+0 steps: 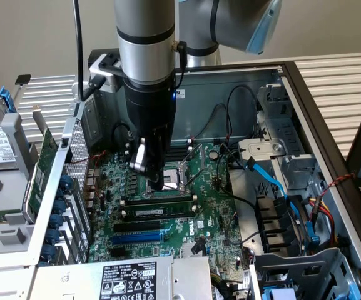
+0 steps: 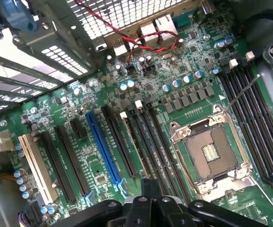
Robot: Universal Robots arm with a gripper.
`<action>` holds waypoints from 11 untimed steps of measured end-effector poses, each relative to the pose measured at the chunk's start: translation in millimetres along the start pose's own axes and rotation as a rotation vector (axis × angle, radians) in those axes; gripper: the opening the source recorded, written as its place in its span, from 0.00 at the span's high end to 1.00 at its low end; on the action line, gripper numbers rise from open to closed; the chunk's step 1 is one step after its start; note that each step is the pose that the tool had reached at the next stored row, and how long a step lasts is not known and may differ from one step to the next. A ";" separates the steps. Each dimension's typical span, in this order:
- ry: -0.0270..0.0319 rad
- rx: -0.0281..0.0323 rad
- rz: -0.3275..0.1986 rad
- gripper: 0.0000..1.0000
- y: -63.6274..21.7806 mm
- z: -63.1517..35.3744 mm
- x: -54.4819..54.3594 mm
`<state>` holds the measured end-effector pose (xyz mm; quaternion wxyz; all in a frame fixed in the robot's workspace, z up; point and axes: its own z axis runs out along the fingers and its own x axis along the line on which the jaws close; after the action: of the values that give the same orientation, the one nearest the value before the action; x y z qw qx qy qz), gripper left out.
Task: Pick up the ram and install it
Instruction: 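Press down the ram until it locks into place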
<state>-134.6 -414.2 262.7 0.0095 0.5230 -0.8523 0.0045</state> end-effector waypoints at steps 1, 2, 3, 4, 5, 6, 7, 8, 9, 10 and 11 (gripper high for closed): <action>-0.0002 -0.0003 0.016 0.89 0.0 0.3 0.0; -0.0002 -0.0006 0.031 0.89 0.0 0.5 0.0; -0.0002 -0.0010 0.049 0.89 0.0 0.7 0.0; -0.0002 -0.0013 0.065 0.89 0.0 0.9 0.0; -0.0002 -0.0017 0.080 0.89 0.0 1.1 0.0; -0.0003 -0.0020 0.096 0.89 0.0 1.4 0.0; -0.0003 -0.0023 0.111 0.89 0.0 1.6 0.0; -0.0003 -0.0025 0.123 0.89 0.0 1.7 0.0; -0.0002 -0.0028 0.136 0.89 0.0 1.8 0.0; -0.0004 -0.0032 0.153 0.89 0.0 2.1 0.0; -0.0004 -0.0035 0.169 0.89 0.0 2.3 0.0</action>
<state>-134.6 -414.3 260.3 0.0098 0.4494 -0.8933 0.0037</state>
